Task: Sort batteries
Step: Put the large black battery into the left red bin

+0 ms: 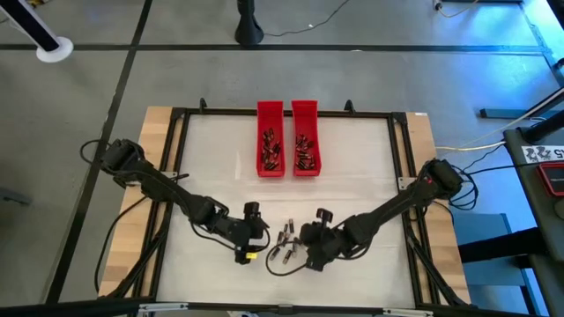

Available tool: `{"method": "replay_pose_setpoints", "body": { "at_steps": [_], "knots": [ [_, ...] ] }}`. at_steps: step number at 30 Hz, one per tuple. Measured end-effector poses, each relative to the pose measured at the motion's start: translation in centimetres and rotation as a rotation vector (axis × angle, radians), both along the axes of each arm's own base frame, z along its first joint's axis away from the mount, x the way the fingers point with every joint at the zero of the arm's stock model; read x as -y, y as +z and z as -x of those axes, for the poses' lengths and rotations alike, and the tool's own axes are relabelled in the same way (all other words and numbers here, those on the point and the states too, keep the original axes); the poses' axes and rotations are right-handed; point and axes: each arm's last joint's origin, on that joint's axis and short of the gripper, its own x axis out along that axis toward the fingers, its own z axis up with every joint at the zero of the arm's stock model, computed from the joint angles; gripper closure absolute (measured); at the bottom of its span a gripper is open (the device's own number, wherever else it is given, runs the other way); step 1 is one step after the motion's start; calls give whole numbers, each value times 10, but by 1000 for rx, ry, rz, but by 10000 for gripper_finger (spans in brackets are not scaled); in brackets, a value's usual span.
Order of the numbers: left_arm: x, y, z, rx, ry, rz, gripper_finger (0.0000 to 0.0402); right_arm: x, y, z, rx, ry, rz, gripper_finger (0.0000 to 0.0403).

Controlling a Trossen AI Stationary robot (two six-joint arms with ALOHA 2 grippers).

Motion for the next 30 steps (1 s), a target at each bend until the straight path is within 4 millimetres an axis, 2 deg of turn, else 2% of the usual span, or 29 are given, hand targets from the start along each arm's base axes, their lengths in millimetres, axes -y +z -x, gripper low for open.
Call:
{"method": "replay_pose_setpoints", "body": {
  "at_steps": [9,12,25,30],
  "knots": [
    [-3,-1,-2,1,4,-16,196,-10,-27,-12,-35,-1,-109,265],
    [-5,-1,-3,0,11,-19,211,-11,-37,-14,-63,-22,-112,265],
    [-6,-1,-3,2,-4,-42,218,-12,-71,-20,-90,-89,-40,265],
    [-6,-1,-3,0,-2,-40,218,-11,-75,-22,-91,-115,-39,265]
  ]
}}
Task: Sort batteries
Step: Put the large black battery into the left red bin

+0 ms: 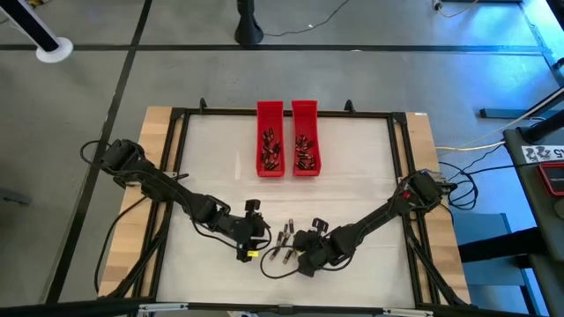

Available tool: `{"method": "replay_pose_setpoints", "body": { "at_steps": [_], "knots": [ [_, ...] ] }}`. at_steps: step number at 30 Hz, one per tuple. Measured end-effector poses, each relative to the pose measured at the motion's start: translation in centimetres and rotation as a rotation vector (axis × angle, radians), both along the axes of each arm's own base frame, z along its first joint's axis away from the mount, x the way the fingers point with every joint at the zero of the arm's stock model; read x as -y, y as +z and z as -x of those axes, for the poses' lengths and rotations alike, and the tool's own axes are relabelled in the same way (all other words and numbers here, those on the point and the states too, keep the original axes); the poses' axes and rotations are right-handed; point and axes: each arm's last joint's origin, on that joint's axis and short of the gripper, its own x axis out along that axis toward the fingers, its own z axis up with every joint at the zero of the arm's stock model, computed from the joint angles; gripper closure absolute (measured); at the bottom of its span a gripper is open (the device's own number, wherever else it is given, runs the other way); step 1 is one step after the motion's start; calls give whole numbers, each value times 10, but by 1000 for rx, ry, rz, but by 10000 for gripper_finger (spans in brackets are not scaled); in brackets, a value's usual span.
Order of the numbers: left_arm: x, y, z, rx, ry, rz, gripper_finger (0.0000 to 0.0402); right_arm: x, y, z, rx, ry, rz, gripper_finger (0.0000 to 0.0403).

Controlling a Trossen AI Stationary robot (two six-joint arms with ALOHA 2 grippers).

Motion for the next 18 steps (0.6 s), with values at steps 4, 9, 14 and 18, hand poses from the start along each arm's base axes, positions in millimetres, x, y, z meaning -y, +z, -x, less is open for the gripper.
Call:
{"method": "replay_pose_setpoints", "body": {
  "at_steps": [4,9,14,18],
  "knots": [
    [0,0,0,0,0,0,218,1,0,1,16,-47,23,265],
    [0,0,0,0,0,0,218,6,-1,-1,46,-141,33,265],
    [0,0,0,-2,0,0,218,12,-3,-2,55,-230,24,265],
    [0,0,0,-3,1,0,218,15,-5,1,32,-303,30,265]
  ]
}}
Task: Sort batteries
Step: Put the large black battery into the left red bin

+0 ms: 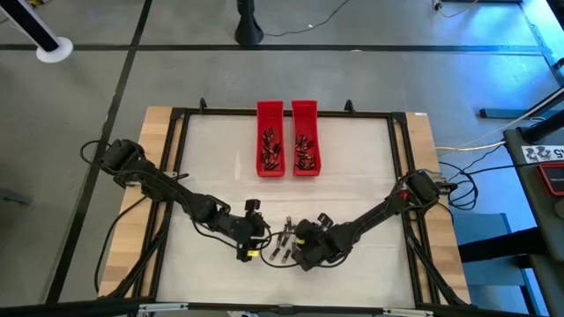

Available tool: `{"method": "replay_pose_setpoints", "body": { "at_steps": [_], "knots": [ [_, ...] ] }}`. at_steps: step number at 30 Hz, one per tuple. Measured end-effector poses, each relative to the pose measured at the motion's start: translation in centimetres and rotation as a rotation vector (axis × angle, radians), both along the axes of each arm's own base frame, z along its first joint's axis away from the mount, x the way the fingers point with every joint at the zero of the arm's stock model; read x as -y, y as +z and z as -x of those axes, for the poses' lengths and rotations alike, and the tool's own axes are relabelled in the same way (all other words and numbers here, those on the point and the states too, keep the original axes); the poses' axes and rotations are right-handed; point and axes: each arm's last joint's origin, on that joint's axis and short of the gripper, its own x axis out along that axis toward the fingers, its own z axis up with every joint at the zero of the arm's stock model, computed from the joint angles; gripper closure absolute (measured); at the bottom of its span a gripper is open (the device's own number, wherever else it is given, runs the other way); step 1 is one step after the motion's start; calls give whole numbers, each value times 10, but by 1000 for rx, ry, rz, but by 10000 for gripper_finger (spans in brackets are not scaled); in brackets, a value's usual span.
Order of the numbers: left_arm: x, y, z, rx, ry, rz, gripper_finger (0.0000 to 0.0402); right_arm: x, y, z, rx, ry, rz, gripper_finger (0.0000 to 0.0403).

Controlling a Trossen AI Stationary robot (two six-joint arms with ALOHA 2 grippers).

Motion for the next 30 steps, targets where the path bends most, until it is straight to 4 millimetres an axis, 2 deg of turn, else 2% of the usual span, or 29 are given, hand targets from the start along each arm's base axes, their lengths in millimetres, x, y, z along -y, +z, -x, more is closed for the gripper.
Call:
{"method": "replay_pose_setpoints", "body": {
  "at_steps": [6,17,24,30],
  "knots": [
    [0,-1,1,-12,0,-5,218,6,-2,9,-64,-76,43,265],
    [-1,-1,2,-20,0,-9,218,7,-1,7,-77,-3,65,265],
    [-1,-1,1,-20,0,-9,218,16,15,11,-106,55,97,265],
    [-1,-1,2,-23,1,-9,218,29,20,0,-88,75,65,248]
  ]
}}
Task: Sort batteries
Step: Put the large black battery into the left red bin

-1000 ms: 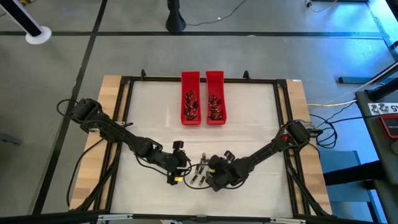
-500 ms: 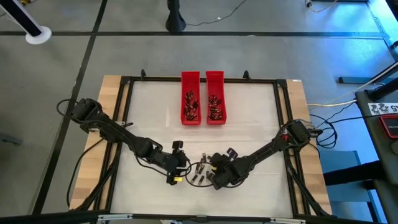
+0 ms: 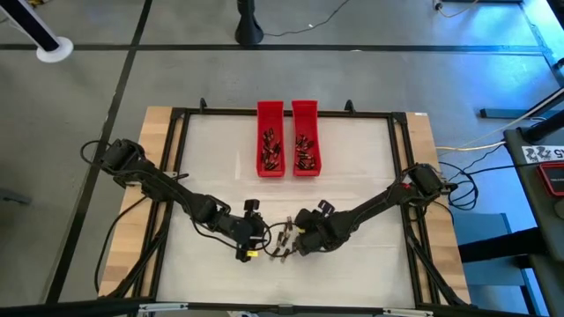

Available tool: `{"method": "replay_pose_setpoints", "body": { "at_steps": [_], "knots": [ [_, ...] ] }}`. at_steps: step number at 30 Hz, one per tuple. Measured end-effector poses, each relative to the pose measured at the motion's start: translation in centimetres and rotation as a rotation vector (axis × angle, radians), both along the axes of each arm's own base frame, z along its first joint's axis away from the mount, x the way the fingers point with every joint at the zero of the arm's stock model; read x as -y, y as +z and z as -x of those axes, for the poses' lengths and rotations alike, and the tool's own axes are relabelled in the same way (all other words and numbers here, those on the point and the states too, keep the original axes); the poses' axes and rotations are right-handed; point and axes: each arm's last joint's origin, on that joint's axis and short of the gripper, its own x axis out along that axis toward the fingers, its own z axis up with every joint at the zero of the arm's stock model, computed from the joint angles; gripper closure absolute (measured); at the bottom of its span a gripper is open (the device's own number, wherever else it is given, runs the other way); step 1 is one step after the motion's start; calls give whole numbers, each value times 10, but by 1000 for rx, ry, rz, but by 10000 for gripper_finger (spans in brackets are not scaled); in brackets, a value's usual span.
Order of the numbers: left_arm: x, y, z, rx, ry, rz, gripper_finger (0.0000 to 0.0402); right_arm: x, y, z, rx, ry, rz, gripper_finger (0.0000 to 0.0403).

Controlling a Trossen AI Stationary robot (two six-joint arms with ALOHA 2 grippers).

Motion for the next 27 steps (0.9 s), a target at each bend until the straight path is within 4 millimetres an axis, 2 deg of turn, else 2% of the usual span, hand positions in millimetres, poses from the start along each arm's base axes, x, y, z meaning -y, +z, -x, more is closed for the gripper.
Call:
{"method": "replay_pose_setpoints", "body": {
  "at_steps": [8,13,15,18,24,27],
  "knots": [
    [-1,-2,2,-26,2,-10,218,17,-4,-11,-42,89,-4,147],
    [-1,-2,2,-25,3,-7,218,28,-14,-17,-71,178,-13,132],
    [0,-2,2,-29,10,0,218,31,-17,-18,-86,178,-46,148],
    [0,-3,3,-38,14,0,218,31,-20,-16,-95,189,-73,201],
    [-1,-3,3,-42,15,-3,218,30,-21,-15,-113,210,-102,364],
    [-1,-3,3,-42,15,-3,218,30,-21,-15,-115,216,-98,366]
  ]
}}
